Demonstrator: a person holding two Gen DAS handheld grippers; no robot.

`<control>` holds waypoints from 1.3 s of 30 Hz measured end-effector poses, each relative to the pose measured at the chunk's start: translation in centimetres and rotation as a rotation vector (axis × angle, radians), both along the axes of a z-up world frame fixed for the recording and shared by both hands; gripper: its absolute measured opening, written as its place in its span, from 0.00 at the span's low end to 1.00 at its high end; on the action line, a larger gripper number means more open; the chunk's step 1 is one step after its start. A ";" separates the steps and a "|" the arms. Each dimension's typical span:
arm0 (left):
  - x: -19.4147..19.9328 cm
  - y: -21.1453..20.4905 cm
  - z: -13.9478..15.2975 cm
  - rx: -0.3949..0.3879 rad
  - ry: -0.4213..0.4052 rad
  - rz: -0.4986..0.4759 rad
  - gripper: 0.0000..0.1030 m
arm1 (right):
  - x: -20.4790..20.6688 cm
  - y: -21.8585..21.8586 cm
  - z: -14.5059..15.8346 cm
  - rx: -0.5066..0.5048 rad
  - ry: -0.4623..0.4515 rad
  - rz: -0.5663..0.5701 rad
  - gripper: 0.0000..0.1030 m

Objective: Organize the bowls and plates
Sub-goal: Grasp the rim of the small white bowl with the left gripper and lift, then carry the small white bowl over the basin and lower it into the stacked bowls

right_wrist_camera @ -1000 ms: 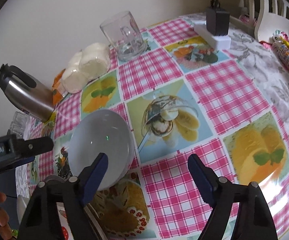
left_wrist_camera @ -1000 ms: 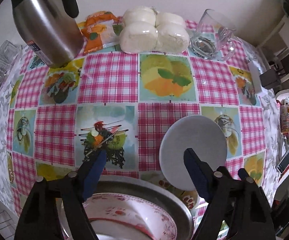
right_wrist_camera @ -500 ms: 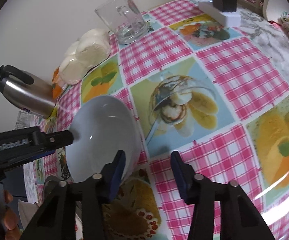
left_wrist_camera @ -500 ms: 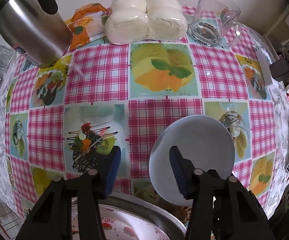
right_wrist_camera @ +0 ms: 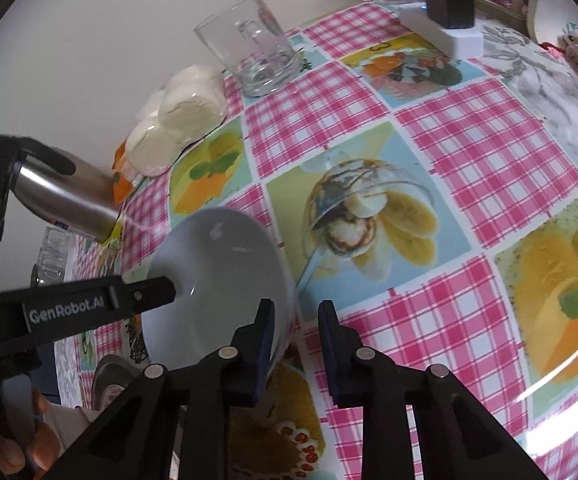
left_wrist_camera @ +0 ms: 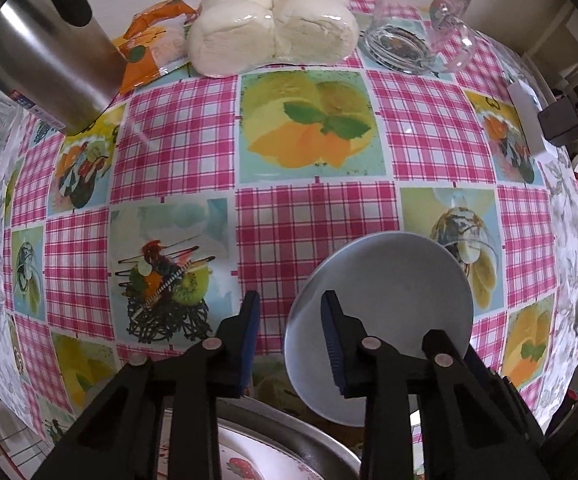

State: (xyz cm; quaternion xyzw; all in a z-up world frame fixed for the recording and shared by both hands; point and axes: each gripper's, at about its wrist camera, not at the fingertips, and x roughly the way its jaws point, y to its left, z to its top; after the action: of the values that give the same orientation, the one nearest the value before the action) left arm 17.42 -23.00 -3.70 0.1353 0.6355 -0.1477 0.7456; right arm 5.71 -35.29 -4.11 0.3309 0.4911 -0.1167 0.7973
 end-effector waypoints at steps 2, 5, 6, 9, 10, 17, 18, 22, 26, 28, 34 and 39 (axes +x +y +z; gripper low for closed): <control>-0.2 -0.2 -0.5 0.003 0.012 -0.008 0.27 | -0.3 -0.5 0.0 0.002 0.003 -0.013 0.24; -0.6 -0.8 -0.9 0.001 0.025 -0.020 0.23 | -0.6 -1.1 -0.1 0.013 0.006 -0.030 0.24; -0.7 -1.0 -1.0 0.004 0.028 -0.026 0.23 | -0.8 -1.4 -0.1 0.021 0.003 -0.035 0.24; -1.2 -1.6 -1.1 0.014 0.031 -0.044 0.23 | -1.1 -1.8 -0.3 0.030 0.004 -0.041 0.24; -1.3 -1.8 -1.1 0.015 0.035 -0.051 0.23 | -1.1 -1.9 -0.4 0.034 0.008 -0.043 0.24; -2.2 -2.8 -1.7 0.033 0.058 -0.076 0.22 | -1.3 -1.9 -1.6 0.084 0.022 -0.046 0.24; -2.4 -2.9 -1.8 0.032 0.059 -0.081 0.21 | -1.3 -2.0 -1.7 0.089 0.022 -0.047 0.24; -3.3 -3.8 -2.3 0.020 0.057 -0.083 0.18 | -1.4 -1.9 -1.8 0.106 0.007 -0.047 0.24; -4.0 -3.8 -2.6 -0.003 0.053 -0.094 0.16 | -1.4 -1.5 -1.6 0.106 -0.015 -0.032 0.18; -4.3 -3.7 -2.4 -0.016 0.050 -0.098 0.16 | -1.4 -1.5 -1.5 0.097 -0.019 -0.031 0.18; -5.3 -3.2 0.0 -0.099 0.018 -0.112 0.16 | -2.1 -1.9 0.7 0.046 -0.060 -0.030 0.19; -5.8 -1.9 3.7 -0.182 -0.043 -0.110 0.16 | -2.5 -1.6 3.6 0.027 -0.129 -0.031 0.19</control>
State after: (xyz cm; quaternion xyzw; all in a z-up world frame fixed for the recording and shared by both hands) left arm 11.61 -24.88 -0.03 0.1050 0.5949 -0.2424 0.7592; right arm 3.16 -36.89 -0.46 0.3559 0.4352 -0.1008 0.8208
